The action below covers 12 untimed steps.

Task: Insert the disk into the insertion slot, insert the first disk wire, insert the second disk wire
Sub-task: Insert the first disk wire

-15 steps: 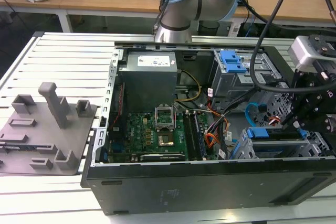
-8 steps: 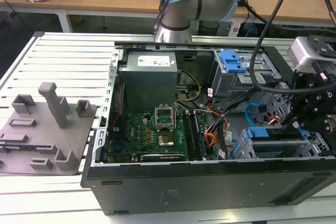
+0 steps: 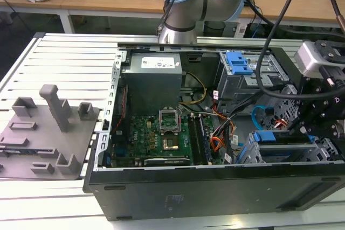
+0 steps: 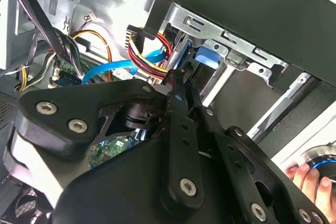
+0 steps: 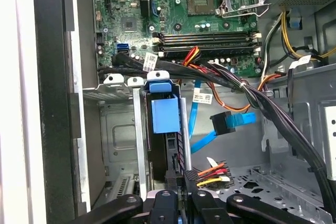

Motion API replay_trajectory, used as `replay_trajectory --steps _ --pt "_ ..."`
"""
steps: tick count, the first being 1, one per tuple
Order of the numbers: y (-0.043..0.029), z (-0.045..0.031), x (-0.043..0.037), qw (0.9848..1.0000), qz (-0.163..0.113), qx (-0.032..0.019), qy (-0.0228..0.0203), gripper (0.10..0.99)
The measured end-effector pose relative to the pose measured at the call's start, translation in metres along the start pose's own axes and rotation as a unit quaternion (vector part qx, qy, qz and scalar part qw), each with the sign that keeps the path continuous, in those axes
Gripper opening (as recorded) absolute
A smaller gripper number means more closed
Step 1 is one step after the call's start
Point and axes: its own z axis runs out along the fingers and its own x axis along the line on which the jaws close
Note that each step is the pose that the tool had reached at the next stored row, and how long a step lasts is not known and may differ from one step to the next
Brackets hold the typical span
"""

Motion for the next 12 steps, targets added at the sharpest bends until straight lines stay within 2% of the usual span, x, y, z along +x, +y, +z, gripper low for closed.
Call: replay_trajectory --steps 5,6,7,8,10,12 --pt "-0.0003 0.0002 -0.0001 1.0 0.0 0.0001 -0.0003 0.165" --pt "-0.0005 0.0011 0.0 1.0 0.0 0.0 -0.0012 0.176" --pt "-0.0004 0.0002 -0.0001 1.0 0.0 0.0 -0.0001 0.239" --pt "0.0001 -0.0072 -0.0006 1.0 0.0 0.0 0.0 0.239" --pt "0.0019 -0.0342 -0.0025 1.0 0.0 0.0 -0.0001 0.239" --pt "0.0026 -0.0446 -0.0033 1.0 0.0 0.0 -0.0001 0.239"
